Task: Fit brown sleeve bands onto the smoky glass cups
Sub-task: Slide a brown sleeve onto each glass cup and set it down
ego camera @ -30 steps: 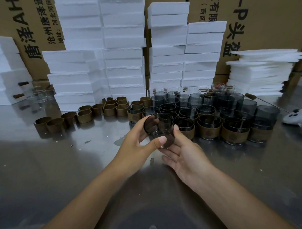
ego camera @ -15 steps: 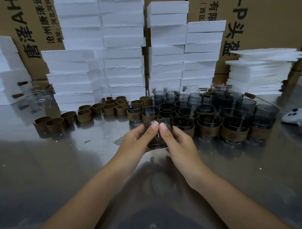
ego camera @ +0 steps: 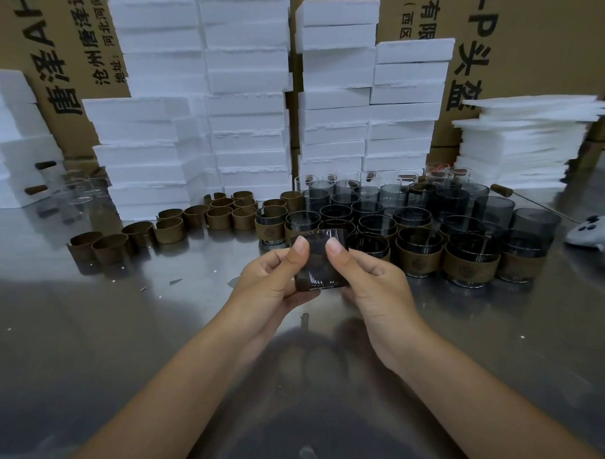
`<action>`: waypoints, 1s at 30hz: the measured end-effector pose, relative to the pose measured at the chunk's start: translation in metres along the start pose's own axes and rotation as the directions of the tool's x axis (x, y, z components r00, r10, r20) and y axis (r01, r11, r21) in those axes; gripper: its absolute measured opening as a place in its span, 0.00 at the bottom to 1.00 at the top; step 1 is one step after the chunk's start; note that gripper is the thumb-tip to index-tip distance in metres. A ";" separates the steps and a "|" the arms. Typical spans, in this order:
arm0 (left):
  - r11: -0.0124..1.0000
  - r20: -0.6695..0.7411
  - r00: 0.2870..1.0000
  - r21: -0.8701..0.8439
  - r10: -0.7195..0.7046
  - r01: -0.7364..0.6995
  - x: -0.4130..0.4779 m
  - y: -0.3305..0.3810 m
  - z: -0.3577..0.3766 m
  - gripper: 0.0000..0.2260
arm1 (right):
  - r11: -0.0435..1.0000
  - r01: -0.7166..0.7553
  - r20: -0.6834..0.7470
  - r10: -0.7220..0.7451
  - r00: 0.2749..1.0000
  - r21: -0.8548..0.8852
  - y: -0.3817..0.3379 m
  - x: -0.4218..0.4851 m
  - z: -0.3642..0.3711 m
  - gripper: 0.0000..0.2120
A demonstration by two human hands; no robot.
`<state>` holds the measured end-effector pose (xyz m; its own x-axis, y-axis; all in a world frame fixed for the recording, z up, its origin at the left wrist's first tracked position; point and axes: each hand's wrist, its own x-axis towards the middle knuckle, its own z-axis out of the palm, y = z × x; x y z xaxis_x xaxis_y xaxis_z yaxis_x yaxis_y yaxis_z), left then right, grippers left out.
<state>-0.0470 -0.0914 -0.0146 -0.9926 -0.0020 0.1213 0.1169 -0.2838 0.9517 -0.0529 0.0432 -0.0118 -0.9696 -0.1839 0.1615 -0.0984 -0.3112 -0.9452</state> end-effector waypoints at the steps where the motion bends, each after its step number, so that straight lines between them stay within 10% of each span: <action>1: 1.000 0.009 1.000 -0.012 -0.005 0.005 0.000 0.000 -0.001 0.29 | 1.000 -0.005 0.018 0.005 1.000 0.030 -0.001 0.000 -0.001 0.24; 7: 1.000 0.076 0.997 -0.025 -0.001 0.003 0.001 0.001 -0.003 0.20 | 0.986 -0.053 0.051 0.045 0.998 0.160 -0.003 0.001 -0.003 0.12; 16: 0.996 0.106 0.994 0.089 -0.011 0.002 0.002 0.000 -0.003 0.26 | 0.998 0.030 0.099 -0.024 0.995 -0.062 0.003 0.001 0.003 0.28; 30: 0.951 -0.013 0.992 0.286 0.122 -0.113 0.003 -0.006 -0.001 0.27 | 0.988 0.075 -0.078 -0.085 0.993 -0.132 0.004 -0.001 0.005 0.24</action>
<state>-0.0506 -0.0906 -0.0202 -0.9713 -0.0492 0.2326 0.2326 0.0046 0.9726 -0.0517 0.0377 -0.0142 -0.9722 -0.0831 0.2189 -0.1992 -0.1978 -0.9598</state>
